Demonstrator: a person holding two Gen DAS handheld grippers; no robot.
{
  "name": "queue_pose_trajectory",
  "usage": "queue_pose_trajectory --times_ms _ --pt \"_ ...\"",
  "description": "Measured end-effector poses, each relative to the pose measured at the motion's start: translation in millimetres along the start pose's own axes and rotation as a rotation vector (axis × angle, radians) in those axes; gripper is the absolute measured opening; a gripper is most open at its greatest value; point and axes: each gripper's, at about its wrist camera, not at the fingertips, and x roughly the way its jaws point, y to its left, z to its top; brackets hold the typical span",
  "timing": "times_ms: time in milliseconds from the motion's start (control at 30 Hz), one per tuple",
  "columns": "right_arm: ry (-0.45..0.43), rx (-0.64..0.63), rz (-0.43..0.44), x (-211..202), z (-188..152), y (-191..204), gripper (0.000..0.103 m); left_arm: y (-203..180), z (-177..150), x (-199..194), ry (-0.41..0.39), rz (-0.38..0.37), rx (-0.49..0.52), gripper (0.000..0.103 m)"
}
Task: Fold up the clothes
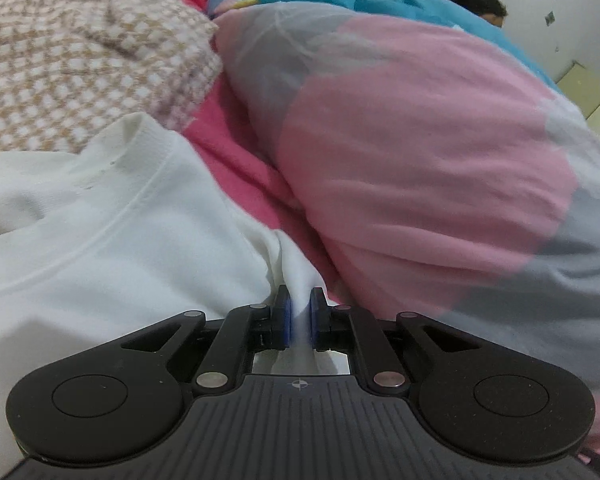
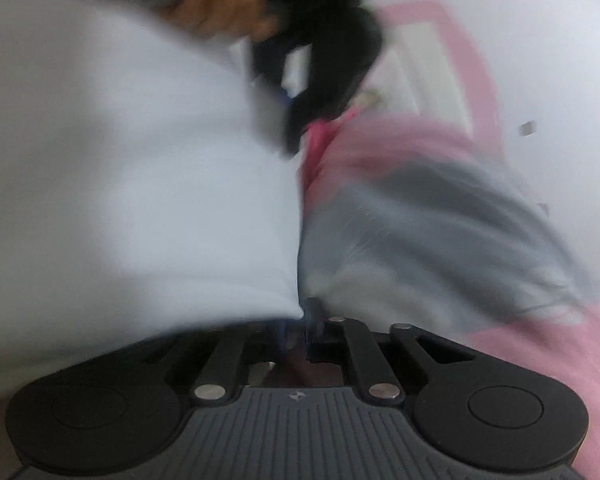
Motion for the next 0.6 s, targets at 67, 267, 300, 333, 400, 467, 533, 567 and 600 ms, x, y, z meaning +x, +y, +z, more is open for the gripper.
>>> queue_pose_trajectory --times_ms 67,267,300,333,400,467,533,567,600 --pt "0.023 -0.050 -0.003 4 -1 7 0.020 -2 -1 12 0.009 0.012 0.014 0.011" --pt "0.032 -0.094 0.040 -41 -10 -14 0.039 8 7 18 0.016 -0.038 -0.083 0.012" --pt "0.028 -0.091 0.051 -51 -12 -20 0.037 10 9 20 0.022 -0.047 -0.097 0.012" --pt "0.023 -0.065 0.071 -59 -14 -30 0.037 12 11 21 0.028 -0.056 -0.110 0.013" --pt "0.007 0.041 0.122 -71 -13 -53 0.031 15 15 23 0.040 -0.076 -0.134 0.014" --pt "-0.039 0.211 0.189 -75 -7 -77 0.031 19 19 26 0.052 -0.102 -0.163 0.018" --pt "-0.087 0.354 0.242 -65 2 -87 0.031 23 24 29 0.058 -0.131 -0.204 0.023" --pt "-0.106 0.406 0.265 -58 6 -87 0.031 24 26 30 0.061 -0.143 -0.221 0.025" --pt "-0.099 0.439 0.302 -48 8 -82 0.031 24 28 31 0.065 -0.152 -0.235 0.027"
